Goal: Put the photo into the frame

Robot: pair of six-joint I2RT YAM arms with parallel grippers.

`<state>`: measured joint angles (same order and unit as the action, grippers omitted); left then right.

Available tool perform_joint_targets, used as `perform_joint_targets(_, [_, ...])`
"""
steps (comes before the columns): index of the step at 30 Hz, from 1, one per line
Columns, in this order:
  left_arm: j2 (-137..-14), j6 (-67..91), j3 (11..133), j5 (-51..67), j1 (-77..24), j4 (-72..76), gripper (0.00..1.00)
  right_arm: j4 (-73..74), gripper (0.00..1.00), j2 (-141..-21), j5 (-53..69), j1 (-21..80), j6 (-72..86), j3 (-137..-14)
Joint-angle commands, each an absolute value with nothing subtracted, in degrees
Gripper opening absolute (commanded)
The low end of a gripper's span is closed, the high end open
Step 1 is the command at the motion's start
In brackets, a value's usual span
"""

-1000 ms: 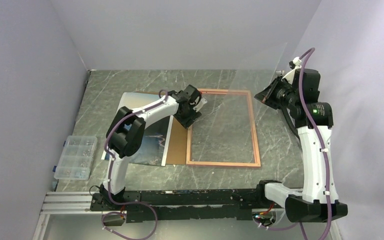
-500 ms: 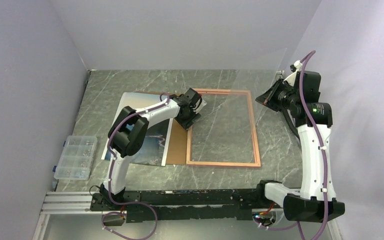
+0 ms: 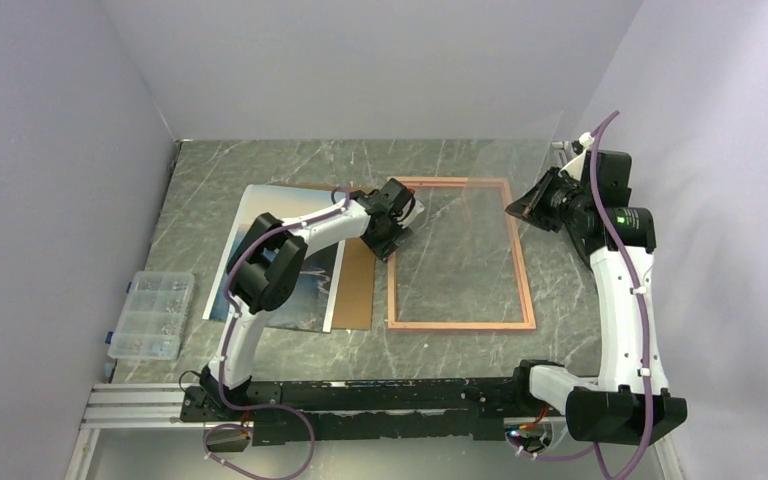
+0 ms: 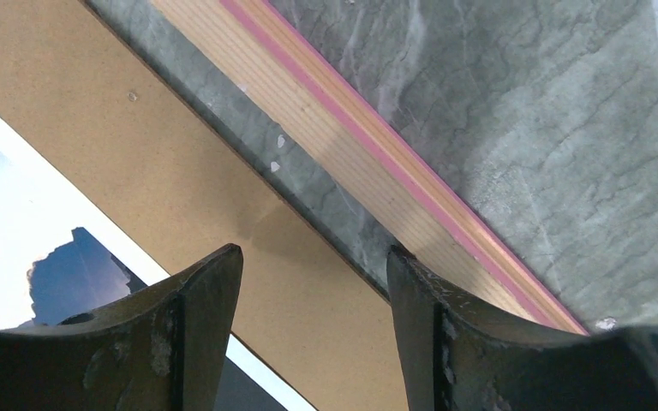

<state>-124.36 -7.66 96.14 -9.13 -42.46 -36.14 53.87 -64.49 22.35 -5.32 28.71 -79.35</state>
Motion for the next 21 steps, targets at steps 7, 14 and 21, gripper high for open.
perform_joint_targets(7, [-123.3, -8.71, 85.55, -15.03, -40.1, -33.02, 0.67, 48.94, 0.0, -62.87, 26.28, -5.63, 30.15, -75.99])
perform_joint_targets(14, [-120.84, -13.16, 80.23, -18.21, -35.84, -30.18, 0.65, 47.3, 0.0, -62.08, 27.64, -5.58, 31.79, -73.52])
perform_joint_targets(21, [-119.53, -7.91, 89.6, -9.71, -36.17, -36.83, 0.68, 47.63, 0.0, -61.65, 27.11, -5.54, 31.97, -73.5])
